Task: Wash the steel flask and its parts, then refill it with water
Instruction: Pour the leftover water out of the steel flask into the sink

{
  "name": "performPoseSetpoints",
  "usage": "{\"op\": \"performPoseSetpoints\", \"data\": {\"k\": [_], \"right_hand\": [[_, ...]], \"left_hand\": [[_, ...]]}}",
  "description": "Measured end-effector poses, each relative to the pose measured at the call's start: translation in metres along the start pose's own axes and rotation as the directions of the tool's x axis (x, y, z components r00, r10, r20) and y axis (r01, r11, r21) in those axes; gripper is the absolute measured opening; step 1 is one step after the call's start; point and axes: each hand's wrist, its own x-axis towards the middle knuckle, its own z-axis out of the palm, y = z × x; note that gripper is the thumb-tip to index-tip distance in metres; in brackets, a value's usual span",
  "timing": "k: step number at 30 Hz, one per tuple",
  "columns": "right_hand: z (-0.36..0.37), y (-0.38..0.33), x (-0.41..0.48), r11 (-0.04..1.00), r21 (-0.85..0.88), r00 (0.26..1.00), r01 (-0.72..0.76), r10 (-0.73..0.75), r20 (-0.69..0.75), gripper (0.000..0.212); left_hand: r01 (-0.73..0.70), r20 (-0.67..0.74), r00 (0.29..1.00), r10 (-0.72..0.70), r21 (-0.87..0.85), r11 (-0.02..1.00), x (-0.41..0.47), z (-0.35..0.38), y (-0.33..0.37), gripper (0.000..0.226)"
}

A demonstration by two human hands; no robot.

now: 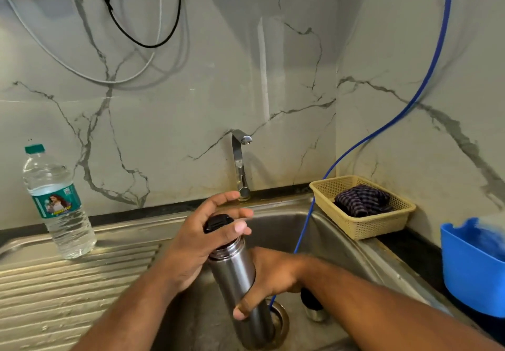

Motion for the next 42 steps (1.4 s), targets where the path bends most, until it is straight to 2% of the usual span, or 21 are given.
{"op": "performPoseSetpoints", "data": {"k": [3,6,9,12,20,22,24,26,27,28,30,32,34,36,38,42], "right_hand": [[-0.001,-0.002,-0.003,0.994,0.107,1.0,0.022,-0.023,0.001,0.061],[-0.003,-0.004,0.0,0.98,0.193,0.998,0.055,-0.045,-0.053,0.054],[0.0,-0.002,0.006,0.969,0.24,0.991,0.062,-0.031,-0.132,0.053],[0.003,0.001,0.013,0.989,0.15,0.973,0.01,0.025,-0.23,0.059],[0.02,-0.007,0.016,0.993,0.032,0.901,-0.117,0.12,-0.416,0.068],[0.029,-0.011,0.015,0.989,-0.027,0.85,-0.145,0.11,-0.515,0.069],[0.036,-0.014,0.015,0.983,-0.092,0.786,-0.158,0.069,-0.614,0.068],[0.037,-0.013,0.016,0.98,-0.13,0.758,-0.15,0.029,-0.652,0.067],[0.035,-0.014,0.015,0.978,-0.142,0.762,-0.154,0.026,-0.647,0.067],[0.031,-0.015,0.015,0.975,-0.147,0.775,-0.167,0.038,-0.63,0.067],[0.022,-0.013,0.013,0.973,-0.113,0.798,-0.201,0.096,-0.596,0.067],[0.014,-0.009,0.012,0.974,-0.039,0.809,-0.222,0.162,-0.564,0.069],[0.009,-0.005,0.012,0.976,0.01,0.819,-0.219,0.189,-0.541,0.07],[0.006,-0.001,0.013,0.978,0.019,0.82,-0.206,0.183,-0.542,0.066],[0.006,-0.001,0.013,0.979,0.003,0.819,-0.202,0.17,-0.549,0.062],[0.011,-0.006,0.013,0.976,-0.036,0.807,-0.214,0.156,-0.57,0.061]], "left_hand": [[0.012,0.134,0.991,-0.019,0.049,0.999,0.01,0.0,0.014,0.081],[-0.05,0.161,0.987,0.011,0.242,0.969,0.024,0.001,0.03,0.062],[-0.13,0.011,0.991,0.134,0.32,0.938,0.025,0.013,0.025,0.043],[-0.177,-0.114,0.97,0.215,0.279,0.944,0.021,0.013,0.008,0.038],[-0.141,-0.321,0.928,0.192,0.175,0.975,0.025,0.012,-0.006,0.036],[-0.103,-0.434,0.886,0.161,0.154,0.983,0.027,0.016,-0.009,0.031],[-0.074,-0.613,0.778,0.138,0.13,0.989,0.028,0.024,-0.013,0.023],[-0.076,-0.735,0.664,0.14,0.121,0.99,0.025,0.032,-0.012,0.015],[-0.081,-0.731,0.668,0.138,0.113,0.99,0.025,0.032,-0.013,0.017],[-0.069,-0.684,0.719,0.12,0.101,0.992,0.025,0.029,-0.013,0.023],[0.0,-0.509,0.86,0.035,0.069,0.998,0.026,0.02,-0.012,0.031],[0.049,-0.282,0.957,-0.073,-0.091,0.995,0.028,0.009,-0.007,0.036],[0.078,-0.088,0.991,-0.099,-0.22,0.972,0.029,-0.005,-0.007,0.044],[0.065,0.008,0.998,-0.065,-0.138,0.988,0.029,-0.017,-0.009,0.053],[0.036,-0.036,0.999,-0.037,-0.032,0.999,0.03,-0.023,-0.011,0.053],[0.002,-0.29,0.957,0.021,0.076,0.997,0.03,-0.01,-0.01,0.035]]}}
